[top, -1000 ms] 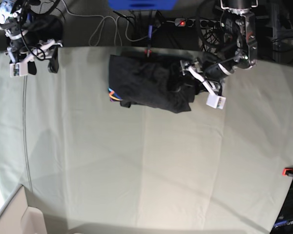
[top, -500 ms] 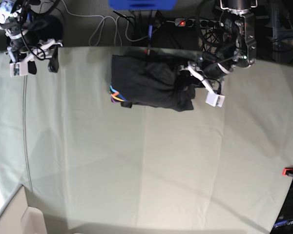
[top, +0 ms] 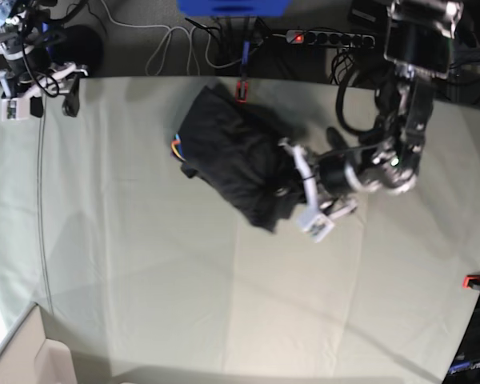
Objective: Layout the t-shirt on the table in an organized manner, then fold the t-shirt properly
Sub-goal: 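Grasp the stack edge with the left gripper and fold it over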
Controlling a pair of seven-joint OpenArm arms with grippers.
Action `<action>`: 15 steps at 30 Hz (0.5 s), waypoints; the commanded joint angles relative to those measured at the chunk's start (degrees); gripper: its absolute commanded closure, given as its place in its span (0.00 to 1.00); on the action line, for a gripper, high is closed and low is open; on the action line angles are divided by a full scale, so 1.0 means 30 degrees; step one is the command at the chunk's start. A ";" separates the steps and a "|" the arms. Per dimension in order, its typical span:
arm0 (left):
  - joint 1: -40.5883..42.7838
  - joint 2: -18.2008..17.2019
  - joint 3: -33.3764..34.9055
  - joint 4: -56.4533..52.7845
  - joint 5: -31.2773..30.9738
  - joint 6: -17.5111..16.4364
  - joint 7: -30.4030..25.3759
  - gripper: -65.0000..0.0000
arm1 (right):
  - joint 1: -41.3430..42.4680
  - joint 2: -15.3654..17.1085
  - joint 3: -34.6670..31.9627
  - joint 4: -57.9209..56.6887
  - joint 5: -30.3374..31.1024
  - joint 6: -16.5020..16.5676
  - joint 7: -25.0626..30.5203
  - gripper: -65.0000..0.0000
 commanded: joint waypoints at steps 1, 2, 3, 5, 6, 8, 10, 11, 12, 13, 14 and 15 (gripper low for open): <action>-0.0934 -0.0096 0.0576 0.0331 -0.0403 -0.0152 -0.0524 1.00 | -0.0151 0.0229 0.0629 0.0369 0.0259 0.0150 0.0463 0.31; -0.1579 -0.0154 0.1309 0.0331 -0.0315 -0.0152 -0.0524 1.00 | -0.0122 0.0229 0.1010 0.0369 0.0259 0.0150 0.0463 0.31; -0.2136 -0.0184 0.2012 0.0331 0.0066 -0.0152 -0.0524 1.00 | -0.0122 0.0229 0.1391 0.0369 0.0259 0.0150 0.0463 0.31; -0.3367 0.0197 0.3683 0.0067 0.1765 -0.0152 -0.0495 1.00 | -0.0122 0.0229 0.2123 0.0369 0.0259 0.0150 0.0463 0.31; -0.3865 0.0549 0.4445 -0.0226 0.2674 -0.0152 -0.0436 1.00 | -0.0122 0.0229 0.2387 0.0369 0.0259 0.0150 0.0463 0.31; -0.4802 0.1428 0.5822 -0.1017 0.4784 -0.0152 -0.0436 1.00 | -0.0122 0.0229 0.3002 0.0369 0.0259 0.0150 0.0463 0.31; -0.5418 0.2337 0.7170 -0.1955 0.6923 -0.0298 -0.0436 1.00 | -0.0122 0.0229 0.3676 0.0340 0.0259 0.0150 0.0463 0.31; -0.5682 0.2805 0.7785 -0.2424 0.7978 -0.0357 -0.0436 1.00 | -0.0122 0.0229 0.3969 0.0311 0.0259 0.0150 0.0463 0.31; -0.5945 0.3333 0.8342 -0.2893 0.8945 -0.0357 -0.0524 1.00 | -0.0122 0.0229 0.4262 0.0281 0.0259 0.0150 0.0463 0.31; -0.6121 0.3743 0.8811 -0.3303 0.9824 -0.0386 -0.0524 1.00 | -0.0122 0.0229 0.4438 0.0281 0.0259 0.0150 0.0463 0.31; -0.6297 0.4212 0.9338 -0.3684 1.0791 -0.0386 -0.0524 1.00 | -0.0122 0.0229 0.4614 0.0252 0.0259 0.0150 0.0463 0.31; -0.6443 0.4622 0.9895 -0.4035 1.1787 -0.0386 -0.0524 1.00 | -0.0122 0.0229 0.4819 0.0223 0.0259 0.0150 0.0463 0.31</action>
